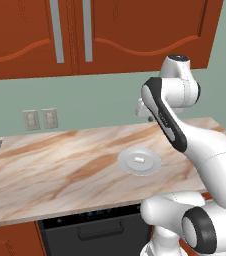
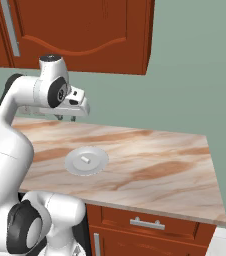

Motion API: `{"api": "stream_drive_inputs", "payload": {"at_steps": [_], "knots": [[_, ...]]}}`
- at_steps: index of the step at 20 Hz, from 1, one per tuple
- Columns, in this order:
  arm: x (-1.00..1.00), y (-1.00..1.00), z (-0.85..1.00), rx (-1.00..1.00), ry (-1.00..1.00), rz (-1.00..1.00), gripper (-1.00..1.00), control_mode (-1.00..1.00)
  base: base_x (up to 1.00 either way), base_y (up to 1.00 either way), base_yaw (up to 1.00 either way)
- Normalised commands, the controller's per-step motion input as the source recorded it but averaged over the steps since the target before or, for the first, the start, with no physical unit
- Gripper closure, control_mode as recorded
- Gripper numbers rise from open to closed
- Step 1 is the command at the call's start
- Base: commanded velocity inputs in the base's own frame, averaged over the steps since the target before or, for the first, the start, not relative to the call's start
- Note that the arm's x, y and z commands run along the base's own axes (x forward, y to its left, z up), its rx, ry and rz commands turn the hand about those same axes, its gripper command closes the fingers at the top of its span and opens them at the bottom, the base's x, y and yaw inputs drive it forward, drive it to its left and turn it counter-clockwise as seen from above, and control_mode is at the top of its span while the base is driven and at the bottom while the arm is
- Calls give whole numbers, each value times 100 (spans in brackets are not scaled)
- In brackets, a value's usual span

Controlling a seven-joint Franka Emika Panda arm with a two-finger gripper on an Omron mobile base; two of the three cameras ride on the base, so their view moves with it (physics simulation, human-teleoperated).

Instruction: Pick up the marshmallow and place it in the cup of hot chocolate on the dining counter.

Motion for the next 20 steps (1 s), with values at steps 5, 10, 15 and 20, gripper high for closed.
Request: {"api": "stream_drive_inputs", "payload": {"at_steps": [5,10,15,20], "knots": [[-32,0,-13,0,1,0,-100,-100,0,0,0],[-44,9,-35,-1,4,2,-100,-100,0,0,0],[-30,0,-32,0,2,10,-100,-100,0,0,0],[-9,0,-29,0,0,13,-100,-100,0,0,0]]}}
